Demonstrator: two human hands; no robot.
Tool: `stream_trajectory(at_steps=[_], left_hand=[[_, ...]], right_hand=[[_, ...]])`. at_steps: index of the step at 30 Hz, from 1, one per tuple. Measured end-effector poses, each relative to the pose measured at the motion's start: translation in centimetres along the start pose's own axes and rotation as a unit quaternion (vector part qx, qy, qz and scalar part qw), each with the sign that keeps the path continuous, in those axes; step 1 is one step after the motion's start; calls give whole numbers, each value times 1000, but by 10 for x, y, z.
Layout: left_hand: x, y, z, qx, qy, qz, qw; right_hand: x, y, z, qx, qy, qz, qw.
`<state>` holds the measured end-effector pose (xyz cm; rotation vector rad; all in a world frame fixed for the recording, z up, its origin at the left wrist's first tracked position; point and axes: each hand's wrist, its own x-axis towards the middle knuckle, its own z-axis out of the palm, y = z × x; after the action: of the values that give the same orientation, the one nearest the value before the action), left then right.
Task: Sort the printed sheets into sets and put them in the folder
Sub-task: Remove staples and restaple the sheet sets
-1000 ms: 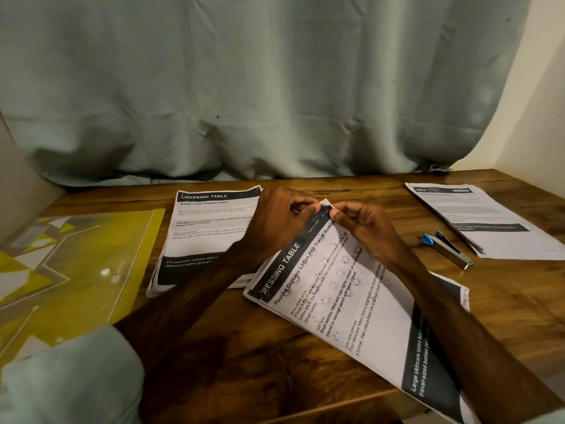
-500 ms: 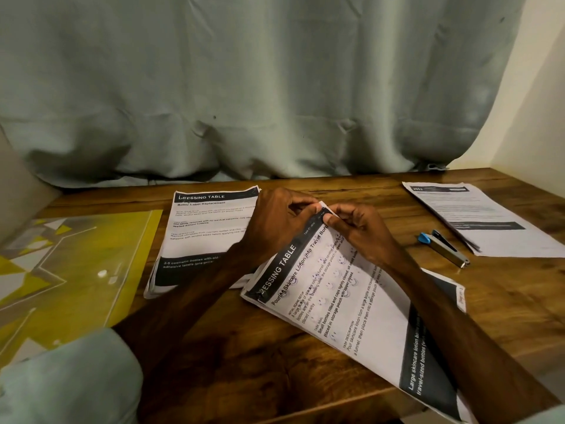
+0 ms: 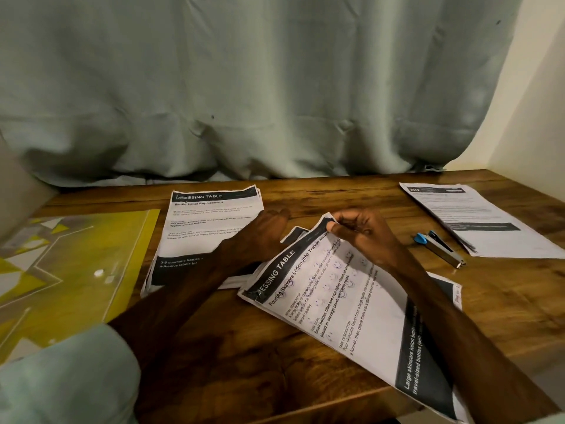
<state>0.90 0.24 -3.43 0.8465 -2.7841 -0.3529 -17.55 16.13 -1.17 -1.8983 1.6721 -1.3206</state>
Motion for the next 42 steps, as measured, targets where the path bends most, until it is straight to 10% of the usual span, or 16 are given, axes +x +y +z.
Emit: stream_trajectory(at_steps=[15, 42], left_hand=[[0, 21, -18, -428, 85, -138, 889], [-7, 52, -29, -360, 210, 51, 908]], right_hand=[[-2, -4, 0, 19, -6, -7, 1000], [9, 9, 4, 92, 128, -14, 987]])
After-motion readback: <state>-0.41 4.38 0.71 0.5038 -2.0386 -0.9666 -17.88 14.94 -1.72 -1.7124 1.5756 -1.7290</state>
